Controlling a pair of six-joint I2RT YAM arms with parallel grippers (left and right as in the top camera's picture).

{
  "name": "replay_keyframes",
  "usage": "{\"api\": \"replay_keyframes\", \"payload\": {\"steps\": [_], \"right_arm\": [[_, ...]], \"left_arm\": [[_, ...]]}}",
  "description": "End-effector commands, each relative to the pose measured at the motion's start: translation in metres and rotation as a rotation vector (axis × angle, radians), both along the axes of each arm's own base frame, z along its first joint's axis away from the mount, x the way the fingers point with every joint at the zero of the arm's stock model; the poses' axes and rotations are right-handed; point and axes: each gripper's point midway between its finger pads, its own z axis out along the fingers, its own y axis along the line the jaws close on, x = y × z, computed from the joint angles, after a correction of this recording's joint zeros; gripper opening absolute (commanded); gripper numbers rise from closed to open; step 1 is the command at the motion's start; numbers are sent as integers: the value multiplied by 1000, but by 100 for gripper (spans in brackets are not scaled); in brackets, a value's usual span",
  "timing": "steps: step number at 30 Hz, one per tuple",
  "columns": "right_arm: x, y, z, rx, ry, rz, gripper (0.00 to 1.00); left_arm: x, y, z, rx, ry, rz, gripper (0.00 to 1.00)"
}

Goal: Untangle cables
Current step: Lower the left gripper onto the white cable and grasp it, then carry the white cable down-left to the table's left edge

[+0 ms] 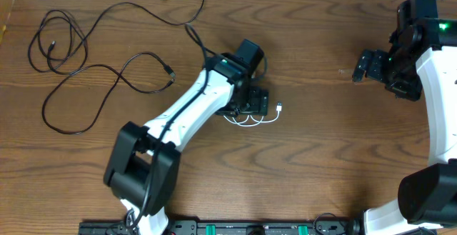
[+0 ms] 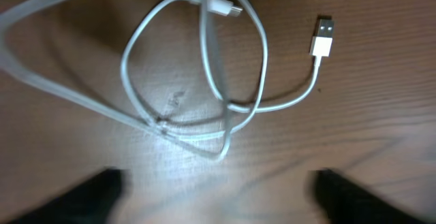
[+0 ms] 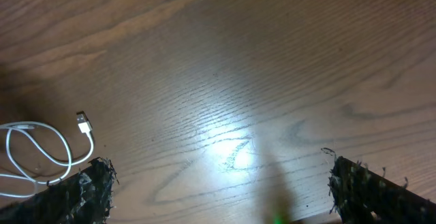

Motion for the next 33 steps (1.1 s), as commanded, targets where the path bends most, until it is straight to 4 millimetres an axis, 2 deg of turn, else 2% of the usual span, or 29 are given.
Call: {"api": "replay_keyframes", "payload": {"steps": [1,2,6,7,9,11,15,20,24,28,33], "right_arm": [[3,-3,6,-15,-19,1,99],[3,-3,6,-15,-19,1,99],[3,-3,6,-15,-19,1,99],[3,-3,6,-15,-19,1,99],[3,-3,6,-15,-19,1,99],[3,-3,6,-15,-19,1,99],[3,-3,6,-15,-19,1,99],[3,-3,6,-15,-19,1,99],[3,-3,6,-15,-19,1,99],[3,-3,6,-15,-19,1,99],[3,-3,6,-15,-19,1,99]], "left_arm": [[2,1,-19,39,6,-28,75],[3,0,-22,41,9,-27,73],[5,0,-37,53,28,-28,57],[4,0,-40,57,34,-28,50],[3,1,-43,63,43,-28,26],[2,1,-43,64,46,-28,10],[3,1,-32,54,30,-28,8],[3,2,6,34,-19,-33,7],[8,15,52,49,-138,-15,8],[13,43,105,90,-307,37,8],[12,95,171,103,-495,172,8]]}}
